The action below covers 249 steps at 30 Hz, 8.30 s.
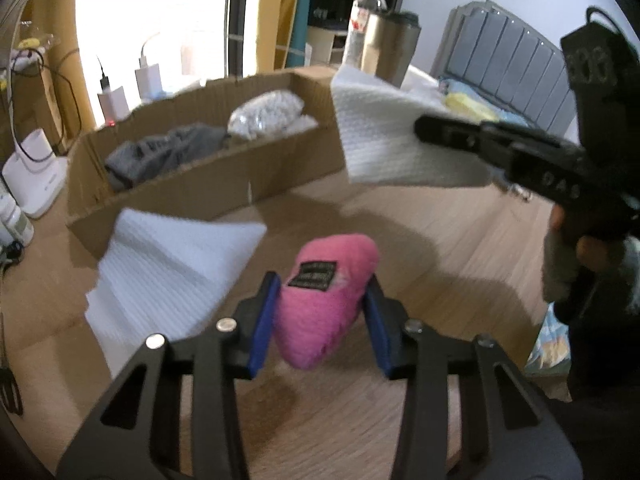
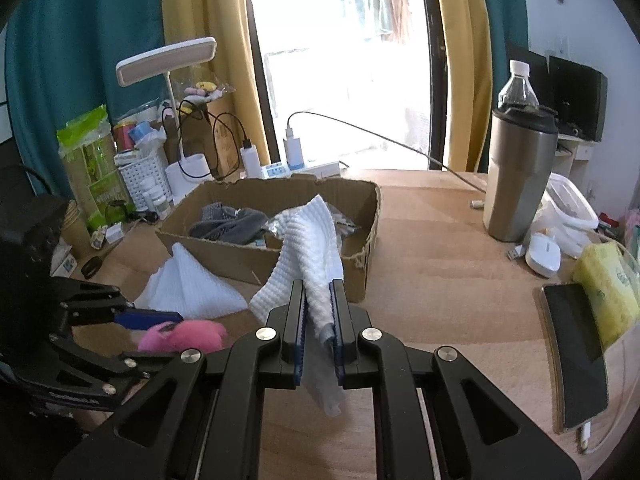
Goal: Organize soft objects
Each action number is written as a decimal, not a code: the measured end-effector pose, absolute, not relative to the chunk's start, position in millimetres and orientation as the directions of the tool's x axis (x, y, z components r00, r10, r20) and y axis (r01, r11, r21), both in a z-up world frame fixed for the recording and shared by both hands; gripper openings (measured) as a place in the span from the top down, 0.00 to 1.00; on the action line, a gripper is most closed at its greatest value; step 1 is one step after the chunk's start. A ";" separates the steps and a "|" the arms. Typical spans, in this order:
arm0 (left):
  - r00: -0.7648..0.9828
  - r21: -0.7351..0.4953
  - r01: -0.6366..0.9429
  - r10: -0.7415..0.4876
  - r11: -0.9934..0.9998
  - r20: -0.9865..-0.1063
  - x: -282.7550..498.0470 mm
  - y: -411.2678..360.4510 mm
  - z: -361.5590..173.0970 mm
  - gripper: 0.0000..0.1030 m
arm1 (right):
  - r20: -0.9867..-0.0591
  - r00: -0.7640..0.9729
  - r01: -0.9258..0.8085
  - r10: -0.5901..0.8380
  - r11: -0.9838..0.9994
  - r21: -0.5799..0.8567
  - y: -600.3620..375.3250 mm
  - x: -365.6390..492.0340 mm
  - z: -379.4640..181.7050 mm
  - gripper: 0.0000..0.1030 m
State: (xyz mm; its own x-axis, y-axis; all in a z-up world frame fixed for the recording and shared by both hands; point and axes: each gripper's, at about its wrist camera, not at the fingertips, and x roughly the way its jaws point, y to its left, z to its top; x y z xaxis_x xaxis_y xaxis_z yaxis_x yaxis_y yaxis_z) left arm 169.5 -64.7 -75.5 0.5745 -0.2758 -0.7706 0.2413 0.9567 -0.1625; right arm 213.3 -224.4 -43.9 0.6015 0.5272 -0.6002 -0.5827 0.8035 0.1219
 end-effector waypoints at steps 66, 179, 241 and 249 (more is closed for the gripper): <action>0.787 -0.130 -0.212 0.090 0.969 -0.610 250.8 60.9 -37.9 0.57 | -0.701 0.421 -0.710 0.576 0.690 0.141 -123.9 308.3 -80.0 0.88; 0.785 -0.128 -0.170 0.056 0.977 -0.616 134.0 82.3 -56.6 0.20 | -0.599 0.658 -0.603 0.456 0.795 -0.056 -84.6 188.7 -34.0 0.14; 0.707 -0.180 -0.211 0.023 0.961 -0.707 101.1 125.2 -108.5 0.20 | -0.783 0.365 -0.749 0.504 0.659 0.075 -16.0 188.4 -119.6 0.91; 0.709 -0.142 -0.193 0.039 0.971 -0.704 105.6 102.5 -96.5 0.20 | -0.730 0.396 -0.754 0.557 0.651 0.087 -43.4 181.4 -91.9 0.92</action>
State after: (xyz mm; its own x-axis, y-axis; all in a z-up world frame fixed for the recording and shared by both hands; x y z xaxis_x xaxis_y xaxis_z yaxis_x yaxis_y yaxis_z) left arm 105.6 102.5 -96.5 0.7091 0.0386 -0.7040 -0.1935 0.9708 -0.1416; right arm 181.4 -43.4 -91.9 0.3963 0.5571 -0.7298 -0.7543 0.6507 0.0871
